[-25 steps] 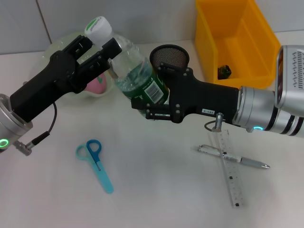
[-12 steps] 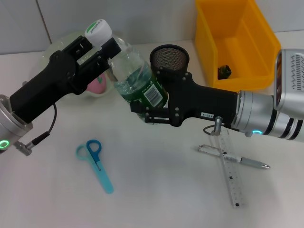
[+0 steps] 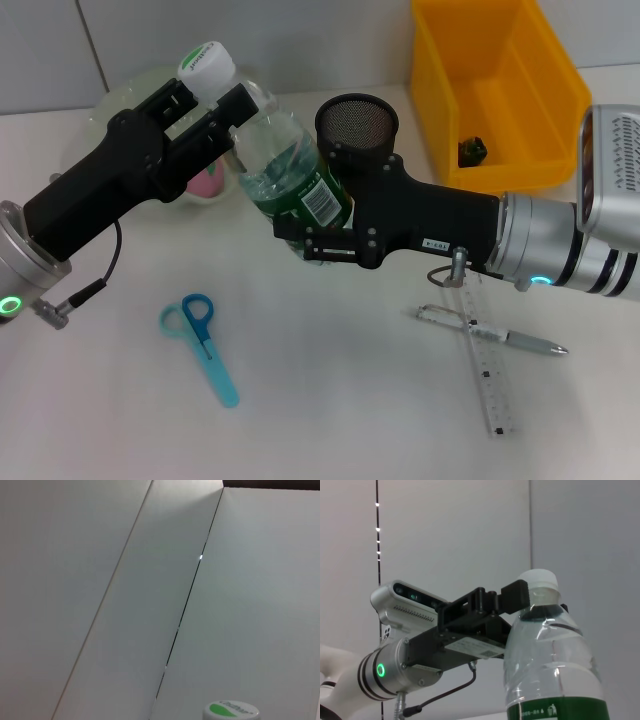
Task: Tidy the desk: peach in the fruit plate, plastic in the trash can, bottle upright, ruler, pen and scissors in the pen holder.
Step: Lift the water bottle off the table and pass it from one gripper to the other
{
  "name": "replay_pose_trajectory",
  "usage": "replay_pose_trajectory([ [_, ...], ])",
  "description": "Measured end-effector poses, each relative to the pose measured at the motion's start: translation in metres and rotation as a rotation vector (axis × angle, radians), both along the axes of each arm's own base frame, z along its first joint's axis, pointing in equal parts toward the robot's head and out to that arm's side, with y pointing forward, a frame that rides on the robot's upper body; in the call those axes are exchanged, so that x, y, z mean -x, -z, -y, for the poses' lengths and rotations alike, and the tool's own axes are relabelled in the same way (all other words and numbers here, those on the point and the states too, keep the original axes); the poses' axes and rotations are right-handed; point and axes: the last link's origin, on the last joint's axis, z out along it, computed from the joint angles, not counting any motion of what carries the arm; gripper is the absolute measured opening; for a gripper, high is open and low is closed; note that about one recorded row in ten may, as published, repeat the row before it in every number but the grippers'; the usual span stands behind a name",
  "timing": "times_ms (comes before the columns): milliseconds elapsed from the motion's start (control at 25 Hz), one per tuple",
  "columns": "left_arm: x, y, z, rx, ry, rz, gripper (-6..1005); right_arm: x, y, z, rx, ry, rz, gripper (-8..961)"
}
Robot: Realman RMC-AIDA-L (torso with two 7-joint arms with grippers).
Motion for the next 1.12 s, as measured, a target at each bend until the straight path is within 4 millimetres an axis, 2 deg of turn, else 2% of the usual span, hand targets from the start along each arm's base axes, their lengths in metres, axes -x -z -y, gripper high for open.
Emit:
replay_pose_trajectory([
  [1120, -0.0009, -0.0022, -0.0013, -0.001, 0.002, 0.007, 631, 0.0006, 0.0003, 0.0004, 0.004, -0.005, 0.001, 796],
])
